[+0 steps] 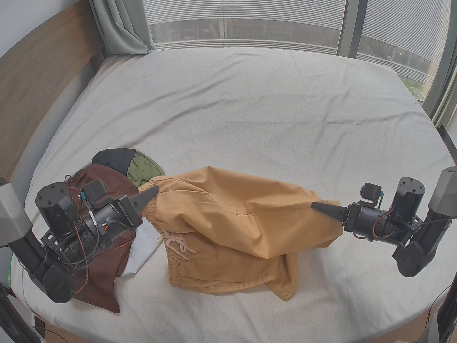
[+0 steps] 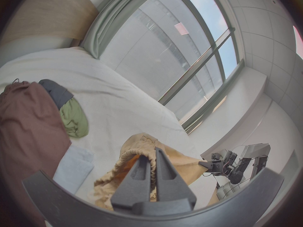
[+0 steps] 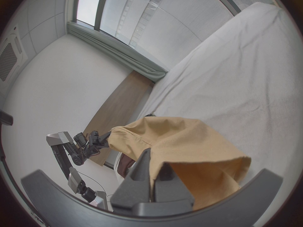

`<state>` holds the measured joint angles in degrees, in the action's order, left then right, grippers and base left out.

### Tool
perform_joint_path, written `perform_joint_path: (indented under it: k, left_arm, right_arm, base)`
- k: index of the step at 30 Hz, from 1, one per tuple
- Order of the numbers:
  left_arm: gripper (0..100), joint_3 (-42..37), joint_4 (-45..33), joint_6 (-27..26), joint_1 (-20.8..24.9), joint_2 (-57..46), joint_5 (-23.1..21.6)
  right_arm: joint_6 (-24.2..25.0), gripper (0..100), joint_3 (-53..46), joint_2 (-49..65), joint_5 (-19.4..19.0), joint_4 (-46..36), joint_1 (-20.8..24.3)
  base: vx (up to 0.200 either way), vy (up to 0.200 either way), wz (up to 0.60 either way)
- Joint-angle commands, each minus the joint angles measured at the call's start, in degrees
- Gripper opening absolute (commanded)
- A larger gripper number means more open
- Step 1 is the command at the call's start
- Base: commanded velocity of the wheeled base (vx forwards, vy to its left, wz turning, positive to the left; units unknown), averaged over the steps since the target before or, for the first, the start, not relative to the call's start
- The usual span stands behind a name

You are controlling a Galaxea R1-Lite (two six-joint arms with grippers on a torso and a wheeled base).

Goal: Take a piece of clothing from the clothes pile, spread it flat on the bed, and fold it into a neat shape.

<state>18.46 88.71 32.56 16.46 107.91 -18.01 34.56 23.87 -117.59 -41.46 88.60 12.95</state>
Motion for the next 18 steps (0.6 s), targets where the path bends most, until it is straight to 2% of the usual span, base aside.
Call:
perform_joint_path:
  k: [1, 10, 18]
  left_arm:
    - [0, 2.4, 0.1, -0.2, 1.3, -3.9, -0.7]
    - [0, 3.1, 0.0, -1.7, 0.8, -7.2, -1.6]
    - [0, 4.5, 0.0, -2.2, -1.4, -7.1, -3.0]
  right_arm:
    - [0.3, 0, -2.4, 8.3, 0.0, -0.1, 0.6]
    - [0.8, 0, -3.8, 13.5, -0.1, -0.1, 0.5]
    - [1.1, 0, -3.2, 15.7, -0.1, -0.2, 0.2]
  base:
    - [0.0, 0.0, 0.0]
    - [0.0, 0.0, 0.0]
    - [0.0, 0.0, 0.0]
